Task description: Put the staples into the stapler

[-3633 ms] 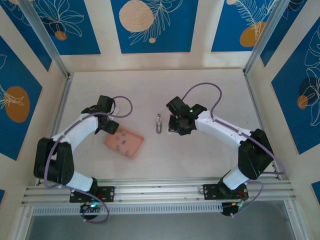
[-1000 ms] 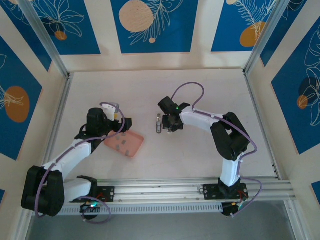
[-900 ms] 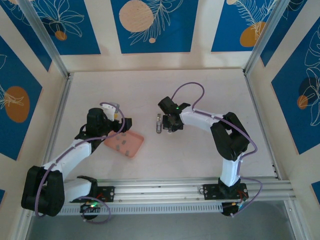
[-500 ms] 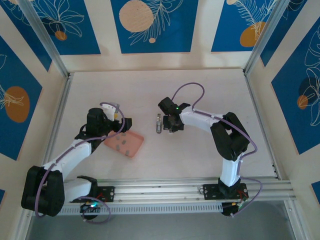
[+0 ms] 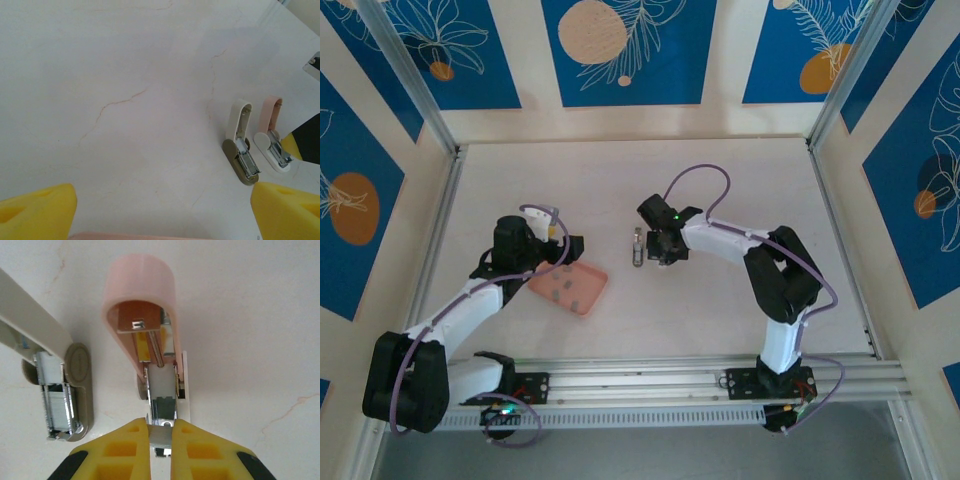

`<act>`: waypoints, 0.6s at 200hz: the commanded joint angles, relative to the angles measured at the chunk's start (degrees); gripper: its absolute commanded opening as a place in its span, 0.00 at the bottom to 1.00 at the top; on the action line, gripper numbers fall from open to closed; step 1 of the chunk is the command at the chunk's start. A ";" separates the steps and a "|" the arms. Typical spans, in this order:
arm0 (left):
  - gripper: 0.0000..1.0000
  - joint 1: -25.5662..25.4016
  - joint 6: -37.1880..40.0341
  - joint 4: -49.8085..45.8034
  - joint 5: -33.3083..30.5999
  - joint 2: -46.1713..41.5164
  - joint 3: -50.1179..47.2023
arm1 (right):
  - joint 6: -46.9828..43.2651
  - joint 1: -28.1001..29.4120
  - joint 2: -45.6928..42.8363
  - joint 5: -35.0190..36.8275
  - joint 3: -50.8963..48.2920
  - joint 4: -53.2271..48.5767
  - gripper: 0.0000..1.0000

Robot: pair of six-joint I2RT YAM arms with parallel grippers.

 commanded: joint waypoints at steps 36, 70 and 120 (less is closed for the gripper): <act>0.90 0.45 -1.70 1.99 4.07 -0.47 -0.10 | -3.63 -0.13 -3.59 1.54 -0.97 1.81 0.14; 0.90 0.49 -1.92 2.33 4.64 -0.59 -0.19 | -4.72 -0.99 -4.49 1.02 -1.81 2.77 0.14; 0.90 0.44 -2.05 3.13 5.55 -0.26 -0.54 | -6.83 -1.18 -4.02 0.48 -2.23 2.91 0.14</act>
